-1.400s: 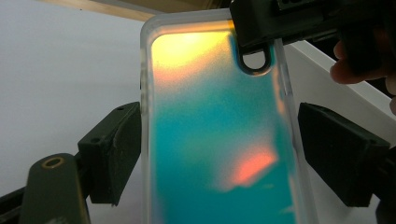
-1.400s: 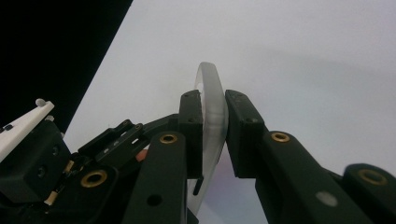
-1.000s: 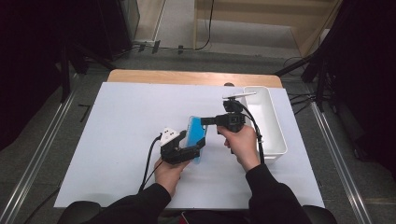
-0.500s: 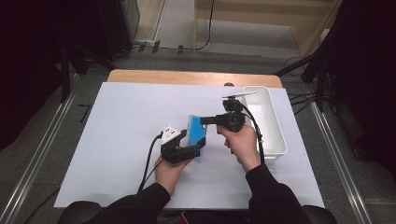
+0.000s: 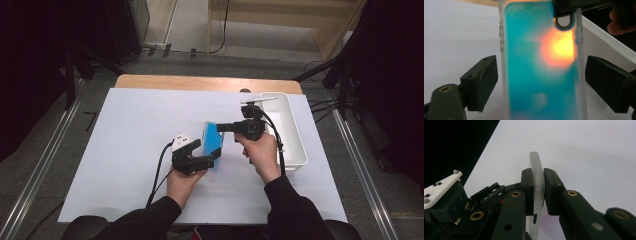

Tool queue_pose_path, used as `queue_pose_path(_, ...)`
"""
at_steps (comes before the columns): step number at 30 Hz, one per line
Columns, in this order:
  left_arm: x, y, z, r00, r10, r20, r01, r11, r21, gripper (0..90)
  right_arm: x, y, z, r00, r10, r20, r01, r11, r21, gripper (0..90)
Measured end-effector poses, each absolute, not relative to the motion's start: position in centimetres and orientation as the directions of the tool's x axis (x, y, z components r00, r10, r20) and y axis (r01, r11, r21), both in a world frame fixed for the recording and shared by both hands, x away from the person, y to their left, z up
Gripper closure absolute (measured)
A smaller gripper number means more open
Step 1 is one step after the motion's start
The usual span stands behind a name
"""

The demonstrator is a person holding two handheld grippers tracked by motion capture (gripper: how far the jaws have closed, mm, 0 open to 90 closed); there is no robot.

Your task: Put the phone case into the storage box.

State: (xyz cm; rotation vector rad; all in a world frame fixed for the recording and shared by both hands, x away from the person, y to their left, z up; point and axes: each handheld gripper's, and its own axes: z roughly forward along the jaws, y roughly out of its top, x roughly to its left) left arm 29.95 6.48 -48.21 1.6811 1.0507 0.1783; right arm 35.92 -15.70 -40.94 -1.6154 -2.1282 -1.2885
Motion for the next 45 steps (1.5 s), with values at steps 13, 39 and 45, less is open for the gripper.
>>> queue_pose_path(13, 30.1, 6.9, -47.0, 0.598, 0.678, -0.427, 0.622, -0.057, 0.781, 11.8, 35.7, -16.3, -40.2, -0.428, 0.736, 0.525, 0.82, 0.072, 0.568, 77.6)
queue_pose_path(39, 32.2, 9.2, -44.8, 0.676, 0.556, -0.484, 0.687, -0.236, 0.688, 12.8, 34.5, -17.1, -38.5, -0.654, 0.686, 0.319, 0.64, 0.277, 0.717, 77.6)
queue_pose_path(45, 32.1, 9.0, -44.4, 0.715, 0.536, -0.449, 0.664, -0.319, 0.676, 12.9, 34.3, -17.7, -38.2, -0.691, 0.649, 0.319, 0.617, 0.3, 0.727, 77.6)
